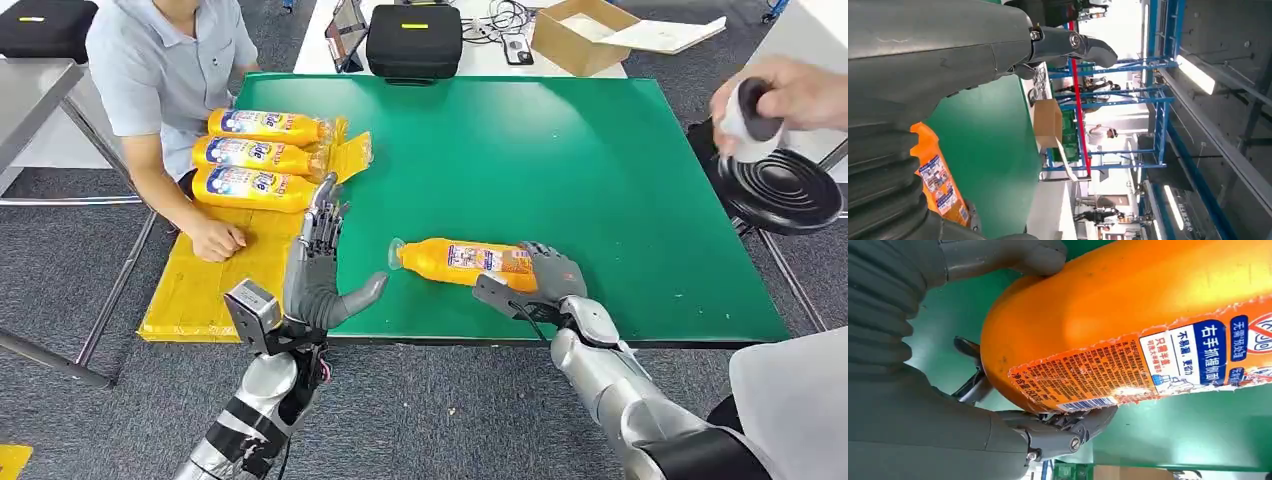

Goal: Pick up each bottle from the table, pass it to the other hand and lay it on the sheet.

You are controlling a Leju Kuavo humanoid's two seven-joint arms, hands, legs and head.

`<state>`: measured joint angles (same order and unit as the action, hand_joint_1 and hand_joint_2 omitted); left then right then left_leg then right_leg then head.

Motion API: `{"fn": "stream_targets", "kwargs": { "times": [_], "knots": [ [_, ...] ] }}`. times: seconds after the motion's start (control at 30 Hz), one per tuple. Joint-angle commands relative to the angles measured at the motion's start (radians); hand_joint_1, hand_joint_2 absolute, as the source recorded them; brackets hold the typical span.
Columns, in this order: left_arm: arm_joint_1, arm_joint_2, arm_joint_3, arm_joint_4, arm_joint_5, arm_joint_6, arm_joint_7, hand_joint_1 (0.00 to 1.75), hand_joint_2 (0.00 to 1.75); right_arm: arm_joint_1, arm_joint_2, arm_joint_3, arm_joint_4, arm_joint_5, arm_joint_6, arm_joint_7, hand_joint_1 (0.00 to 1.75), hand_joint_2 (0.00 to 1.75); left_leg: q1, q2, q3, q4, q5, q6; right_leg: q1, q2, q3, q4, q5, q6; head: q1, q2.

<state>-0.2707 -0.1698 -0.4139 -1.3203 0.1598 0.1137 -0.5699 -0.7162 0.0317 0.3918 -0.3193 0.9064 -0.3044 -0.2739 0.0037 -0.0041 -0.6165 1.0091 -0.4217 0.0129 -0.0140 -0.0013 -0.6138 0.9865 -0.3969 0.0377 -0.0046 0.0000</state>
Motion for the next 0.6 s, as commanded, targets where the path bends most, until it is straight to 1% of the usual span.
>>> {"fn": "stream_targets", "kwargs": {
  "times": [0.03,0.07,0.1,0.13,0.17,0.2,0.23,0.27,0.3,0.33,0.37,0.4,0.53,0.57,0.6],
  "knots": [
    [-0.012,-0.013,0.041,0.026,0.011,0.068,-0.02,0.0,1.75,0.03,0.043,-0.227,0.032,-0.205,-0.011,-0.184,1.75,1.75,0.001,-0.001,0.005,-0.001,-0.002,-0.001,0.001,-0.001,0.006,-0.001,-0.002,-0.002,0.0,0.0],
    [0.003,-0.022,0.06,0.01,0.014,0.107,-0.028,0.0,1.75,0.038,0.054,-0.252,0.017,-0.235,-0.026,-0.237,1.75,1.75,0.001,-0.001,0.004,-0.001,-0.002,-0.001,0.001,-0.001,0.005,-0.001,-0.002,-0.002,0.0,0.0],
    [0.021,-0.027,0.078,-0.005,0.008,0.16,-0.035,0.0,1.75,0.051,0.07,-0.306,-0.009,-0.307,0.001,-0.314,1.75,1.75,0.001,0.0,0.003,-0.001,-0.001,-0.001,0.001,0.0,0.004,-0.001,-0.001,-0.001,0.0,0.0],
    [0.033,-0.031,0.094,-0.012,0.029,0.169,-0.027,0.0,1.75,0.061,0.08,-0.33,-0.028,-0.341,0.01,-0.347,1.75,1.75,0.001,0.001,0.003,-0.001,-0.001,-0.001,0.001,0.001,0.003,-0.001,-0.001,-0.001,0.0,0.0],
    [0.042,-0.033,0.104,-0.018,0.056,0.166,-0.012,0.0,1.75,0.07,0.086,-0.345,-0.044,-0.365,0.017,-0.367,1.75,1.75,0.001,0.002,0.005,-0.001,-0.002,-0.001,0.001,0.002,0.005,-0.001,-0.002,-0.002,0.0,0.0],
    [0.061,-0.036,0.122,-0.024,0.114,0.151,0.03,0.0,1.75,0.095,0.096,-0.378,-0.086,-0.419,0.038,-0.401,1.75,1.75,0.001,0.003,0.004,-0.001,-0.002,-0.001,0.001,0.003,0.004,-0.001,-0.001,-0.002,0.0,0.0],
    [0.074,-0.032,0.121,-0.031,0.127,0.149,0.038,0.0,1.75,0.114,0.099,-0.395,-0.121,-0.462,0.069,-0.418,1.75,1.75,0.0,0.002,0.003,-0.001,-0.001,-0.001,0.001,0.002,0.002,-0.001,-0.001,-0.001,0.0,0.0],
    [0.092,-0.03,0.122,-0.04,0.14,0.15,0.041,0.0,1.75,0.149,0.103,-0.41,-0.195,-0.523,0.101,-0.424,1.75,1.75,0.0,0.003,0.005,-0.001,-0.003,-0.001,0.001,0.003,0.005,0.0,-0.002,-0.002,0.0,0.0],
    [0.102,-0.029,0.124,-0.043,0.147,0.152,0.043,0.0,1.75,0.163,0.101,-0.412,-0.226,-0.552,0.114,-0.424,1.75,1.75,0.0,0.001,0.003,-0.001,-0.002,-0.001,0.0,0.001,0.003,0.0,-0.001,-0.001,-0.001,0.0],
    [0.113,-0.029,0.127,-0.05,0.159,0.151,0.049,0.0,1.75,0.182,0.101,-0.417,-0.269,-0.581,0.128,-0.424,1.75,1.75,0.0,0.001,0.005,-0.002,-0.002,-0.001,0.001,0.001,0.005,-0.001,-0.002,-0.002,0.0,0.0],
    [0.123,-0.024,0.125,-0.053,0.173,0.143,0.059,0.0,1.75,0.198,0.097,-0.408,-0.315,-0.608,0.126,-0.424,1.75,1.75,0.0,0.0,0.003,-0.001,-0.002,-0.001,0.001,0.0,0.004,0.0,-0.002,-0.002,0.0,0.0],
    [0.126,-0.022,0.123,-0.053,0.18,0.137,0.064,0.0,1.75,0.205,0.096,-0.406,-0.336,-0.618,0.128,-0.424,1.75,1.75,0.001,0.0,0.005,-0.001,-0.003,-0.001,0.001,0.0,0.005,0.0,-0.003,-0.002,0.0,0.0],
    [0.123,-0.018,0.116,-0.05,0.18,0.135,0.065,0.0,1.75,0.212,0.09,-0.388,-0.353,-0.654,0.138,-0.424,1.75,1.75,0.0,-0.001,0.001,-0.001,-0.001,0.0,0.0,0.0,0.002,0.0,-0.001,-0.001,0.0,0.0],
    [0.122,-0.019,0.113,-0.053,0.181,0.133,0.065,0.0,1.75,0.21,0.089,-0.384,-0.347,-0.661,0.137,-0.424,1.75,1.75,0.0,0.0,0.002,0.0,-0.002,-0.001,0.0,0.0,0.003,0.0,-0.002,-0.001,0.0,0.0],
    [0.122,-0.019,0.112,-0.055,0.181,0.133,0.065,0.0,1.75,0.21,0.09,-0.384,-0.346,-0.664,0.136,-0.424,1.75,1.75,0.0,-0.001,0.0,-0.001,-0.001,0.0,0.0,0.0,0.001,0.0,-0.001,-0.001,0.0,0.0]
  ]
}}
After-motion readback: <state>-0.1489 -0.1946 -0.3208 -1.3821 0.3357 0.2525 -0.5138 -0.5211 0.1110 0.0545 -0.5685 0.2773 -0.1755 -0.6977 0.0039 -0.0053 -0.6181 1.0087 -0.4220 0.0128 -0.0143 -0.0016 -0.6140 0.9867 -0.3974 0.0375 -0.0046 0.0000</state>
